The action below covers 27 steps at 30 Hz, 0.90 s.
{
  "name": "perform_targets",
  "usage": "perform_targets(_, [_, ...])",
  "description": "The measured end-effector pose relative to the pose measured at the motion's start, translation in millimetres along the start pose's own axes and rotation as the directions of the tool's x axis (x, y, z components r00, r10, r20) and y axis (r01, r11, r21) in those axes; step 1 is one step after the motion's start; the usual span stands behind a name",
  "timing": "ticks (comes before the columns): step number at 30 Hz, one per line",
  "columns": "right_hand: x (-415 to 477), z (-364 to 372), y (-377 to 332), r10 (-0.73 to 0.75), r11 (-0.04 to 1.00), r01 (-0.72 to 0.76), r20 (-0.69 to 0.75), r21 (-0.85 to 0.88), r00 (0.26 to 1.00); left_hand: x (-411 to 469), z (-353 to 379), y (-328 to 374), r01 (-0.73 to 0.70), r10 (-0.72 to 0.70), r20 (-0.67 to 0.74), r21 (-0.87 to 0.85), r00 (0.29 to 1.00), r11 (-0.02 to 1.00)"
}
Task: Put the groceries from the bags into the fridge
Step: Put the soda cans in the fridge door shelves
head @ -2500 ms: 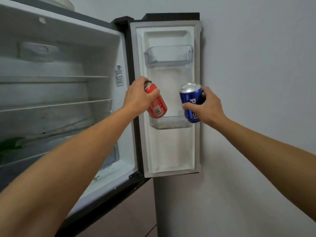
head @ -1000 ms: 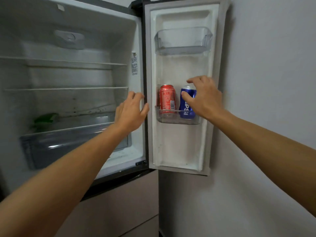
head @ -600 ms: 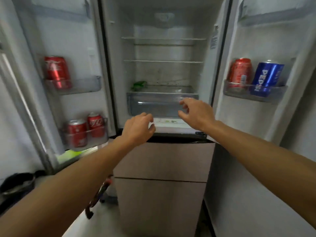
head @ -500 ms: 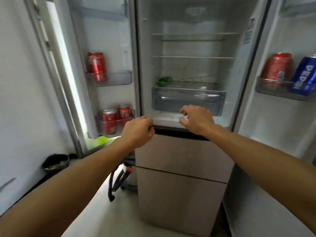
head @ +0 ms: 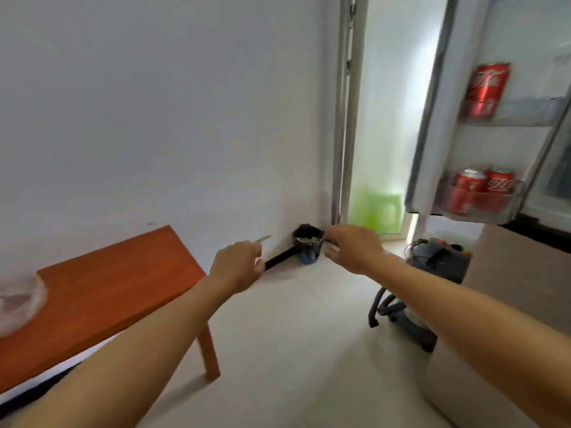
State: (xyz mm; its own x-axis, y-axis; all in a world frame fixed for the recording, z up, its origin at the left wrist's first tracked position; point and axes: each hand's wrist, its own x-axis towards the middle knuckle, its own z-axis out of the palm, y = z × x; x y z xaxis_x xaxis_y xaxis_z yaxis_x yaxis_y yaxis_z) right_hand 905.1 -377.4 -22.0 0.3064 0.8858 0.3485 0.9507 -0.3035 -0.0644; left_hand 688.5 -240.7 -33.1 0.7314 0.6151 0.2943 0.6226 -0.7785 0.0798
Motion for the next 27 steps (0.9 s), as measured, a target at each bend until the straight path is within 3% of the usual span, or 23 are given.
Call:
perform_targets(7, [72, 52, -204, -0.324, 0.94, 0.32, 0.012, 0.118, 0.946, -105, -30, -174, 0.337, -0.339, 0.01, 0.074, 0.941, 0.939])
perform_targets(15, [128, 116, -395, -0.62, 0.768, 0.595, 0.044, 0.237, 0.783, -206, -39, -314, 0.62, -0.627, 0.024, 0.124, 0.779, 0.775])
perform_targets(27, [249, 211, -605, -0.796, 0.575, 0.727, 0.05, 0.375, 0.603, -249, -26, -487, 0.86, -0.863, 0.033, 0.071, 0.504, 0.505])
